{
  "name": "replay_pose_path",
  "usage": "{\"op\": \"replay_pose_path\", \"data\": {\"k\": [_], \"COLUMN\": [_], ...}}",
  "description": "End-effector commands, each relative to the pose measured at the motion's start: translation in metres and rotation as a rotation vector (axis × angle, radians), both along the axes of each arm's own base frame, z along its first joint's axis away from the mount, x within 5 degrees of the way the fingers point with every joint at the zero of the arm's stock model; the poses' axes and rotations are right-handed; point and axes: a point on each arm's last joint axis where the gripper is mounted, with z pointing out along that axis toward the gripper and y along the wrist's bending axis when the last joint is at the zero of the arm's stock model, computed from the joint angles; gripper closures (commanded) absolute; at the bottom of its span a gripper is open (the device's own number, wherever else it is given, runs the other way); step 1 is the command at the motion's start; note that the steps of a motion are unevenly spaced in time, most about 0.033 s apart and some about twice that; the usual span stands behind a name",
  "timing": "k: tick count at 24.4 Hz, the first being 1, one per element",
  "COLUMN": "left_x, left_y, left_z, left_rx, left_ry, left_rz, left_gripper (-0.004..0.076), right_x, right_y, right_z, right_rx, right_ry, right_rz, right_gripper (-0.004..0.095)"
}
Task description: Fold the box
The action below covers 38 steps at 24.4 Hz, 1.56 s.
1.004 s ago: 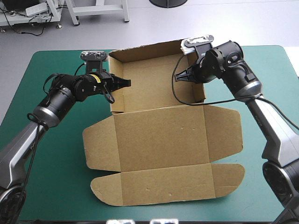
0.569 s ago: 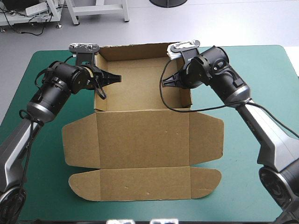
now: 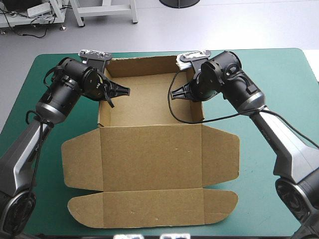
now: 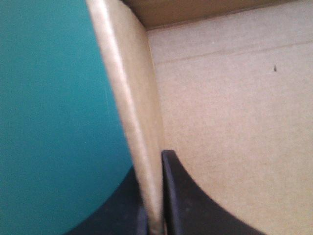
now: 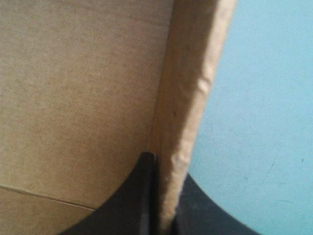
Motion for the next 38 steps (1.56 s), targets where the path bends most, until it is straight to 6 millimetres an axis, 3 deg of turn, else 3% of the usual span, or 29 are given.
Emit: {"op": "replay_pose_path", "data": {"k": [1, 11, 17, 24, 31, 38], "left_x": [-0.007, 0.014, 0.028, 0.035, 0.053, 0.069], "left_y": [-0.007, -0.02, -0.007, 0.002, -0.006, -0.014], "left_z": [0.019, 0.002, -0.013, -0.022, -0.052, -0.086], "left_rx": [-0.06, -0.059, -0.091, -0.091, -0.08, -0.069], "left_ry": [-0.065, 0.031, 0.11, 0.149, 0.225, 0.298], "left_rz": [-0.055, -0.07, -0.051, -0.041, -0.048, -0.074], "left_gripper": [0.0729, 0.0729, 0.0729, 0.0729, 0.0729, 0.0729], "right_x": [-0.014, -0.007, 0.004, 0.02, 0.034, 0.057], "right_y": [-0.003, 0.0, 0.005, -0.007, -0.01, -0.005], "right_z": [0.025, 0.013, -0.003, -0.015, -0.032, -0.073], "right_rx": [0.034, 0.027, 0.016, 0.048, 0.015, -0.003], "right_ry": [-0.06, -0.027, 0.018, 0.075, 0.105, 0.211], "right_rz": [0.025, -0.011, -0.015, -0.042, -0.047, -0.028], "right_gripper": [0.0917, 0.0918, 0.0918, 0.0918, 0.0918, 0.0918]}}
